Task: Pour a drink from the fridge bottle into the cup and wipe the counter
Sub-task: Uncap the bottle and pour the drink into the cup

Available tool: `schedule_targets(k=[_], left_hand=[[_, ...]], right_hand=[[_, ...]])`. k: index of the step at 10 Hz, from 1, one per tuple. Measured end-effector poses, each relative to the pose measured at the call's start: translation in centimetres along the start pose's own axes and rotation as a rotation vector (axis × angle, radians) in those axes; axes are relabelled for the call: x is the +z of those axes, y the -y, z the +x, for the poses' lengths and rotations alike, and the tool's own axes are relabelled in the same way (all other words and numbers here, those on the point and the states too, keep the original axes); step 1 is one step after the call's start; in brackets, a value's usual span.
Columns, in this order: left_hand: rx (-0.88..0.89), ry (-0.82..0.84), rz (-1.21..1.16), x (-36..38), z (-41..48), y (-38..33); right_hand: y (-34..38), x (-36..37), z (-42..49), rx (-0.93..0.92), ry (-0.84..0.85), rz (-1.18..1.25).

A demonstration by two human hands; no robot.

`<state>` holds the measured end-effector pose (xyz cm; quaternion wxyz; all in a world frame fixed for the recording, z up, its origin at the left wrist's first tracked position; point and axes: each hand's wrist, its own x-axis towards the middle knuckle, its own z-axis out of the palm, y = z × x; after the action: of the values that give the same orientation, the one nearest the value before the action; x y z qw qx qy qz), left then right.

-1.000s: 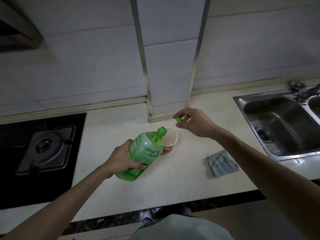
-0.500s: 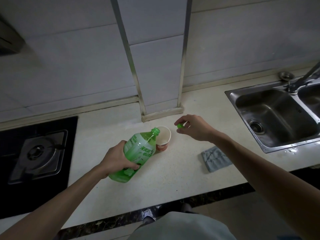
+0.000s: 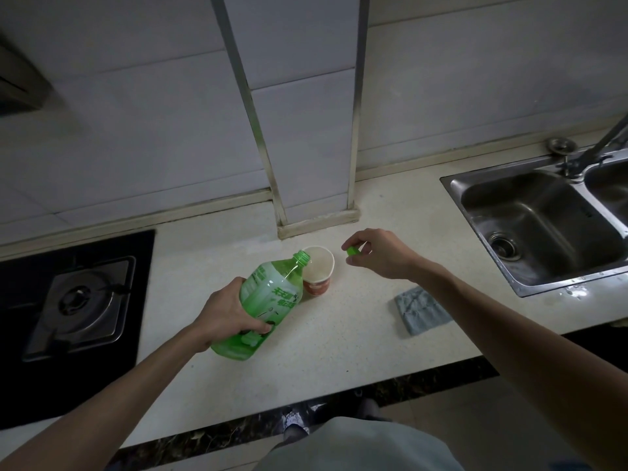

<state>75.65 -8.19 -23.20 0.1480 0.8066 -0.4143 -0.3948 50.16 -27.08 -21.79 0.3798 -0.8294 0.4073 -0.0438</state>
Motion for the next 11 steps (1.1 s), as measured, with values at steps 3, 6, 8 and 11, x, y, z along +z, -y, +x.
schedule_targets(k=[3, 6, 8, 11], left_hand=[[0.0, -0.003, -0.006, 0.0, -0.16, -0.05], [-0.004, -0.004, -0.005, 0.12, -0.21, -0.31], [-0.001, -0.005, -0.009, 0.06, -0.12, -0.32], [-0.001, -0.002, -0.001, -0.17, -0.21, -0.5]], right_hand=[[0.0, -0.17, -0.14, -0.007, 0.0, 0.002], [-0.07, -0.54, -0.32, -0.008, -0.007, -0.004], [-0.15, -0.71, -0.31, -0.009, -0.007, 0.001], [0.02, -0.47, -0.03, -0.002, 0.005, 0.003]])
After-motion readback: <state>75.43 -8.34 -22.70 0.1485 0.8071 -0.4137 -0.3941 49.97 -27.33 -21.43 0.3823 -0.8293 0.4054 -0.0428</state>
